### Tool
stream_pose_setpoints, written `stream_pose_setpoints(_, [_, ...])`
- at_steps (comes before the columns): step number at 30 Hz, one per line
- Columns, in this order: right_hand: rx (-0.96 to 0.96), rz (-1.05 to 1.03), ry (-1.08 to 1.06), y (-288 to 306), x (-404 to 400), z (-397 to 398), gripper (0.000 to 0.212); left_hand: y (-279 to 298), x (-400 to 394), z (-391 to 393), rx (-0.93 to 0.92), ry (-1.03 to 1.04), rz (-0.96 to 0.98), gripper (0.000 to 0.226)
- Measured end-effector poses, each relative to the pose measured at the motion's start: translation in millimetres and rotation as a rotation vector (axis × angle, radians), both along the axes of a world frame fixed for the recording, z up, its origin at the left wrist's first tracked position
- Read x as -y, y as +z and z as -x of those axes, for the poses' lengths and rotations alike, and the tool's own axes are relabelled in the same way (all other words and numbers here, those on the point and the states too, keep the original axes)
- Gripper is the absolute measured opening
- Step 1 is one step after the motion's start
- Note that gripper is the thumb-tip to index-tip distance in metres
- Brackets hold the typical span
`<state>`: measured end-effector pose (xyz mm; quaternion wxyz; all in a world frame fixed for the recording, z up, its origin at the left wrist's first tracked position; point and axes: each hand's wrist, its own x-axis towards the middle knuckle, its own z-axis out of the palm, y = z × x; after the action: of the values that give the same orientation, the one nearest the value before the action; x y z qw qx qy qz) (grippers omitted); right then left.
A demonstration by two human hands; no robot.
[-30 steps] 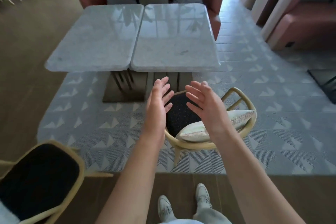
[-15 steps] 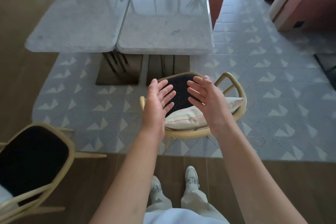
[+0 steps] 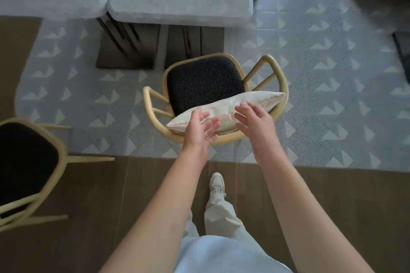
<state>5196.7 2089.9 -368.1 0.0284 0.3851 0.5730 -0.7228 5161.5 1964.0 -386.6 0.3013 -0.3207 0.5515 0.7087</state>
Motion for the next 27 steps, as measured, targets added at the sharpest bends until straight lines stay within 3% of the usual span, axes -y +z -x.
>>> stream_pose_setpoints(4, [0.083, -0.028, -0.034, -39, -14, -8, 0.034, -40, -8, -10, 0.158, 0.069, -0.026, 0.04])
stream_pose_setpoints(8, [0.205, -0.067, -0.054, -80, -28, -16, 0.027, -69, -11, -19, 0.282, 0.195, -0.047, 0.03])
stream_pose_setpoints(11, [0.281, -0.015, -0.16, -99, -36, -18, 0.02, -82, -13, -26, 0.302, 0.238, -0.01, 0.028])
stream_pose_setpoints(17, [0.348, 0.159, -0.309, -113, -37, -19, 0.028, -98, -4, -37, 0.345, 0.212, 0.016, 0.027])
stream_pose_setpoints(22, [0.288, 0.263, -0.357, -115, -33, -18, 0.004, -106, 0, -39, 0.312, 0.236, -0.092, 0.023])
stream_pose_setpoints(27, [0.267, 0.311, -0.307, -125, -35, -19, 0.018, -109, -1, -33, 0.271, 0.32, -0.185, 0.017])
